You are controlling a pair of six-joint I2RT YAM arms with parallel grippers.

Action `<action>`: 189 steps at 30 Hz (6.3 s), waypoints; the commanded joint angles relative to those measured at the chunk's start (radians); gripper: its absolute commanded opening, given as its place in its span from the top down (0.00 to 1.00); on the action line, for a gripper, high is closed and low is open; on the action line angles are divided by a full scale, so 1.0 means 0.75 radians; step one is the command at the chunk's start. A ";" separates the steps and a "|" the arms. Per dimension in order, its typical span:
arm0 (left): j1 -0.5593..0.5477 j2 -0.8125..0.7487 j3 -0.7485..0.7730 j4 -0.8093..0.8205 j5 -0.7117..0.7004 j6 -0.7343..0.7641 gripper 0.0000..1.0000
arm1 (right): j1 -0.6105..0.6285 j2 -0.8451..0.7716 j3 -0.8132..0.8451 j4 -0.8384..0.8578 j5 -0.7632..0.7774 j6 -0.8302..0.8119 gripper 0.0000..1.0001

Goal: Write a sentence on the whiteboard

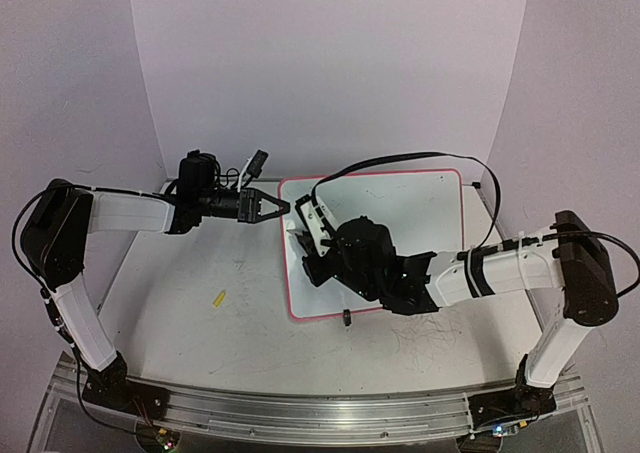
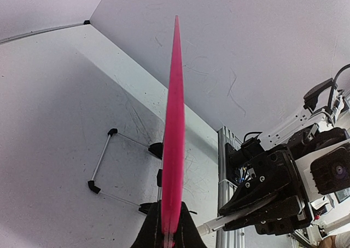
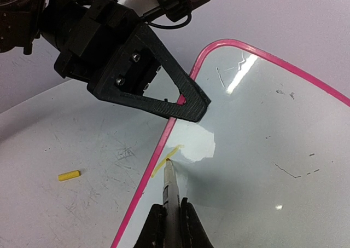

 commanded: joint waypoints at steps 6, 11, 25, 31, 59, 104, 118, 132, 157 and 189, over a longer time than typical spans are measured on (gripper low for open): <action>-0.012 -0.058 0.007 0.039 0.060 -0.008 1.00 | -0.009 -0.040 -0.031 0.012 0.112 0.034 1.00; -0.013 -0.056 0.008 0.039 0.062 -0.008 1.00 | -0.010 -0.060 -0.048 0.006 0.132 0.039 1.00; -0.014 -0.058 0.007 0.038 0.062 -0.006 1.00 | -0.014 -0.121 -0.080 0.069 0.022 0.031 1.00; -0.013 -0.062 0.005 0.039 0.062 -0.006 1.00 | -0.040 -0.098 -0.042 0.078 -0.004 0.032 1.00; -0.014 -0.060 0.006 0.039 0.068 -0.010 1.00 | -0.061 -0.052 -0.004 0.044 0.026 0.029 1.00; -0.014 -0.065 0.004 0.039 0.069 -0.008 1.00 | -0.012 -0.116 -0.086 -0.021 -0.046 0.146 1.00; -0.015 -0.060 0.005 0.039 0.068 -0.008 1.00 | -0.029 -0.168 -0.136 0.061 0.013 0.135 1.00; -0.017 -0.060 0.005 0.039 0.070 -0.008 1.00 | -0.045 -0.113 -0.131 0.072 0.019 0.155 1.00; -0.018 -0.064 0.006 0.039 0.071 -0.008 1.00 | -0.047 -0.066 -0.109 0.061 0.014 0.138 1.00; -0.018 -0.060 0.003 0.038 0.072 -0.008 1.00 | -0.047 -0.115 -0.171 -0.010 -0.013 0.154 1.00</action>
